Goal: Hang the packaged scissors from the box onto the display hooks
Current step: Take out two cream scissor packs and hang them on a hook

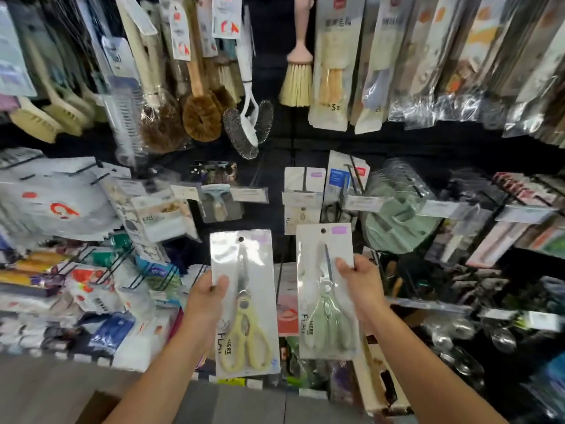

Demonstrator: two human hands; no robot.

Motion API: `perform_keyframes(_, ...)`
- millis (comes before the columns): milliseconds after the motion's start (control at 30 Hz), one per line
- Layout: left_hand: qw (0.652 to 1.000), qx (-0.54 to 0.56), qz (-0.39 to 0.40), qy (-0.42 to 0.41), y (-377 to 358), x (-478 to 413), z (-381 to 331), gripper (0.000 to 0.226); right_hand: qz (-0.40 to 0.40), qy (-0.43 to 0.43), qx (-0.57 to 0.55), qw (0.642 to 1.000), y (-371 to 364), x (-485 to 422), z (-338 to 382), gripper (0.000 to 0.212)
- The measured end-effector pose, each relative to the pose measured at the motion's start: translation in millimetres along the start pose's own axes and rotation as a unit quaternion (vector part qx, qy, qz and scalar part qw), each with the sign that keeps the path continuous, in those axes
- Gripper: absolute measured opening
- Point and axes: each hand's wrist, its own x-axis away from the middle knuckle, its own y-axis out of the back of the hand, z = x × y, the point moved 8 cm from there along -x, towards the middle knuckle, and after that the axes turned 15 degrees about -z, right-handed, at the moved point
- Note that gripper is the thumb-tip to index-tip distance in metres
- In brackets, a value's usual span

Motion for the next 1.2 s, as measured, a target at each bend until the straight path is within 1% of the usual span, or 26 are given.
perform_keyframes(100,1.000,-0.002,0.004,0.007,-4.0,-13.0,3.4,0.020,-0.031,0.016,0.015,0.999,-11.6,-20.2,-0.9,0.012)
perform_keyframes(233,1.000,-0.005,0.014,0.017,-8.4,-31.6,8.0,0.018,-0.061,-0.009,-0.028,0.998,-34.5,-35.2,0.5,0.010)
perform_keyframes(400,0.999,-0.020,0.033,0.025,-6.2,-52.7,12.9,0.018,-0.102,-0.011,-0.050,0.993,-54.0,-37.1,7.0,0.009)
perform_keyframes(500,0.998,-0.033,0.043,0.027,-2.0,-63.3,17.5,0.017,-0.101,-0.004,-0.071,0.992,-59.3,-36.4,11.8,0.011)
perform_keyframes(667,0.998,-0.032,0.037,0.030,1.7,-77.1,22.1,0.018,-0.093,0.013,-0.066,0.993,-62.5,-37.1,13.8,0.009)
perform_keyframes(867,0.998,-0.017,0.040,0.038,-7.1,-82.9,22.3,0.025,-0.066,0.059,-0.084,0.993,-66.8,-32.7,21.2,0.027)
perform_keyframes(1067,0.998,-0.022,0.053,0.037,-16.7,-85.9,24.4,0.019,-0.065,0.062,-0.109,0.990,-82.9,-47.8,28.1,0.024)
perform_keyframes(1200,0.997,-0.017,0.056,0.043,-21.8,-85.4,25.8,0.021,-0.090,0.042,-0.120,0.988,-83.0,-57.7,20.3,0.023)
